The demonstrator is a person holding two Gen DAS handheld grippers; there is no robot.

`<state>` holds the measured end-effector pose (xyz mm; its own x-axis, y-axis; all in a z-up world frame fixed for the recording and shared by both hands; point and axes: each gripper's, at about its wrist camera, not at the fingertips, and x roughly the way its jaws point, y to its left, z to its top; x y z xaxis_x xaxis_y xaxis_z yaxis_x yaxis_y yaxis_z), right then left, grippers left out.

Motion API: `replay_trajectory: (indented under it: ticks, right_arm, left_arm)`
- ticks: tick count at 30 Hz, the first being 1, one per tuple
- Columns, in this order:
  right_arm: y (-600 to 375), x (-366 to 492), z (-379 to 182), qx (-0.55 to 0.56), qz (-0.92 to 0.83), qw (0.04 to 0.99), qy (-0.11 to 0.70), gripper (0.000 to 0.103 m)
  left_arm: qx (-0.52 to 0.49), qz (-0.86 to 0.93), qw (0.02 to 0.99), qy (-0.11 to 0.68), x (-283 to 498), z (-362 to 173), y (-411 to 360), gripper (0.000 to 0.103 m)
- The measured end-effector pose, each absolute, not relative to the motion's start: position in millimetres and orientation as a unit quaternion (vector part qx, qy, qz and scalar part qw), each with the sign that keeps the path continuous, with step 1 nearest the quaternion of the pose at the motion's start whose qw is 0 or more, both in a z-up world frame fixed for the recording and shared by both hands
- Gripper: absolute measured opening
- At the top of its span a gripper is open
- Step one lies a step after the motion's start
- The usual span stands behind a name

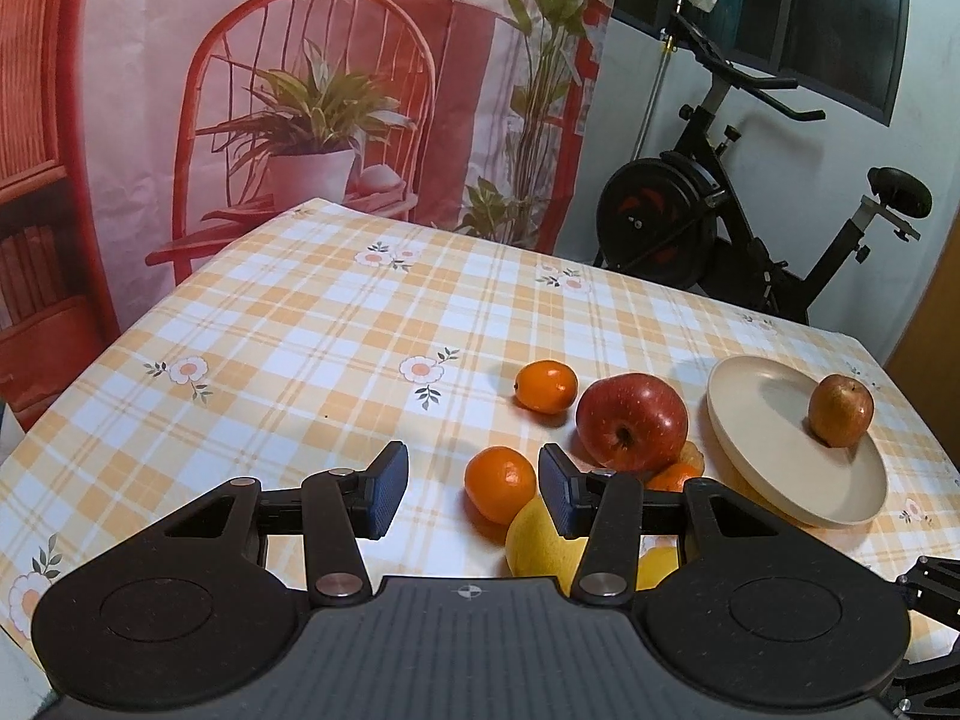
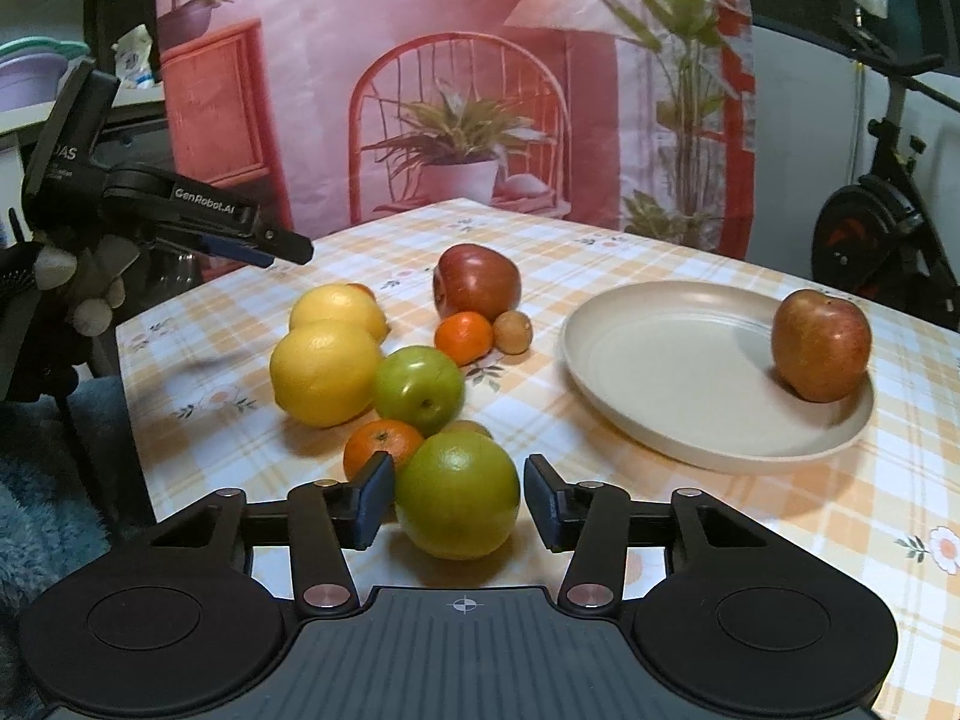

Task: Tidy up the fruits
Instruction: 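Close the right gripper on the green grapefruit while the left gripper moves toward a tangerine, then close the left gripper on the tangerine while the right gripper holds the grapefruit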

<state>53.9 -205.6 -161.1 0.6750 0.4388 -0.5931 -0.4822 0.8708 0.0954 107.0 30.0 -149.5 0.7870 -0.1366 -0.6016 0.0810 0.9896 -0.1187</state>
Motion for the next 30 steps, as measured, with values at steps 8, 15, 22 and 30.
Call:
replay_trajectory:
  ticks: [8,15,22,30]
  right_arm:
    - [-208,54,-162,-0.031,0.253,0.914,0.316,0.042]
    - [-211,55,-161,-0.028,0.232,0.92,0.314,0.042]
    - [-216,59,-162,-0.028,0.199,0.928,0.314,0.042]
    - [-218,59,-164,-0.029,0.194,0.929,0.313,0.042]
  left_arm:
    - [-0.041,-0.055,0.942,0.329,109,-152,29,0.051]
    - [-0.05,-0.047,0.939,0.337,112,-156,36,0.051]
    - [-0.09,-0.035,0.931,0.353,119,-161,50,0.051]
    - [-0.171,-0.086,0.904,0.381,144,-165,55,0.05]
